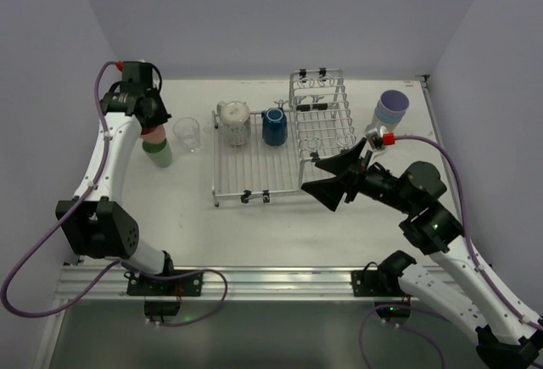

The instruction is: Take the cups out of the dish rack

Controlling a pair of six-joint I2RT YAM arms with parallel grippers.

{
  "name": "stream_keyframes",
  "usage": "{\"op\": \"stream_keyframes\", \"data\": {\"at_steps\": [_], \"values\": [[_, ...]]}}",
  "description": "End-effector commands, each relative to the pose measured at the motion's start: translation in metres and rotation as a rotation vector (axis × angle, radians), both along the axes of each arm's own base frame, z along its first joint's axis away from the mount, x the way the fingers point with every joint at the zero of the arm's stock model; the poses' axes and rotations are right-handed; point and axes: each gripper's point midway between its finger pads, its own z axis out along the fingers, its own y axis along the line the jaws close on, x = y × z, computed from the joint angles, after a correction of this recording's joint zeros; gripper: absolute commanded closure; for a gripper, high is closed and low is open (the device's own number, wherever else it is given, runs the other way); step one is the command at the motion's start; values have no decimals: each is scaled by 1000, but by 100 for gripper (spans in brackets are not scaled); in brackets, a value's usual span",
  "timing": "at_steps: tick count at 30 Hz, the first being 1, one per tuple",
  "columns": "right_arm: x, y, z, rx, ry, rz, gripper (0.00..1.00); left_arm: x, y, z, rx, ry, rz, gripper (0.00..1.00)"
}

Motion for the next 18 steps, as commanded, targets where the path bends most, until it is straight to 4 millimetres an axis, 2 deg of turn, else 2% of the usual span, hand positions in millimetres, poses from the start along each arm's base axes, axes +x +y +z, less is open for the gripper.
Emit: {"op": "stream_keyframes", "data": {"at_steps": [1, 9, 18], "values": [[0, 0, -1, -1, -21, 1, 1, 1, -5, -5, -4, 14, -60, 100], [5, 4, -6, -17, -4, 2, 1, 3, 0, -31, 20, 61, -56, 100], [9, 6, -12, -28, 10, 1, 1, 8, 7, -46, 58, 93, -49, 100]]}}
